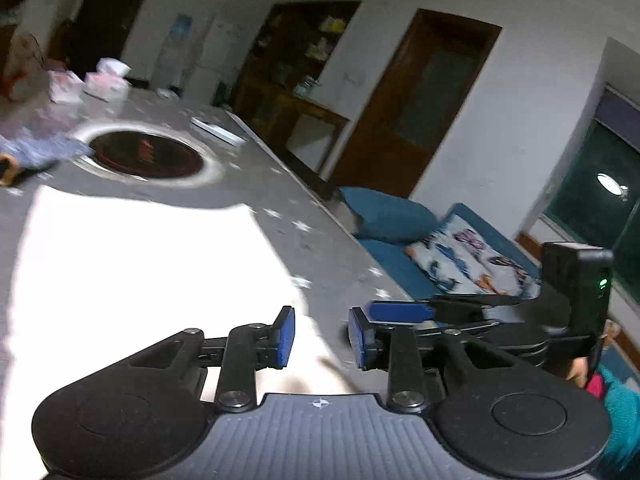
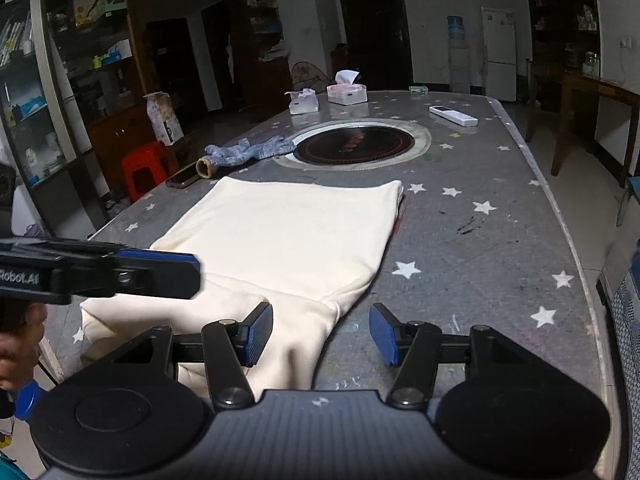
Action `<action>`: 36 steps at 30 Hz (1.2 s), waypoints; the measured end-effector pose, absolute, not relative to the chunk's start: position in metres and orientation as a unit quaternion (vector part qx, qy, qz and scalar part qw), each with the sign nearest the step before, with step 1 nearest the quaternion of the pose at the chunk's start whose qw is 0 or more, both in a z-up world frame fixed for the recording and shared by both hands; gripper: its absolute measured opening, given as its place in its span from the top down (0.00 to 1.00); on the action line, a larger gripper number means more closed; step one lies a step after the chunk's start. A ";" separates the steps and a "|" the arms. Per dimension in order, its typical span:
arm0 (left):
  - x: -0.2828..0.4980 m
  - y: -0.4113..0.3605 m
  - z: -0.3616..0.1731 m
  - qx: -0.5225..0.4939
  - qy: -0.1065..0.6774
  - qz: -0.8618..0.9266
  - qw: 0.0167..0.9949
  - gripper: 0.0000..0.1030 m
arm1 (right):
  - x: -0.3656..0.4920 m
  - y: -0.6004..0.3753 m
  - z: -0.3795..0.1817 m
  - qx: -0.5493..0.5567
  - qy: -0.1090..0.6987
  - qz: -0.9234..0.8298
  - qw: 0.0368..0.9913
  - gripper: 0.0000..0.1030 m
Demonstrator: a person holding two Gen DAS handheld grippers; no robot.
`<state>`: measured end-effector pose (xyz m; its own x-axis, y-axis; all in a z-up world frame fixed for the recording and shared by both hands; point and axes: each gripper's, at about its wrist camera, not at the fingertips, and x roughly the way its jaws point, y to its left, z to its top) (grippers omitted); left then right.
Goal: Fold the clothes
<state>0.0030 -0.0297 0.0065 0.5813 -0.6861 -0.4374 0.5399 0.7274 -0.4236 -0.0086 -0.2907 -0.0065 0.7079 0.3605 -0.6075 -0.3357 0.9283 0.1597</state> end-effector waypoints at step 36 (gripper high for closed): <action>0.043 0.078 -0.038 -0.162 0.347 -0.215 0.898 0.74 | 0.027 -0.198 -0.035 -0.030 0.384 0.297 0.874 0.48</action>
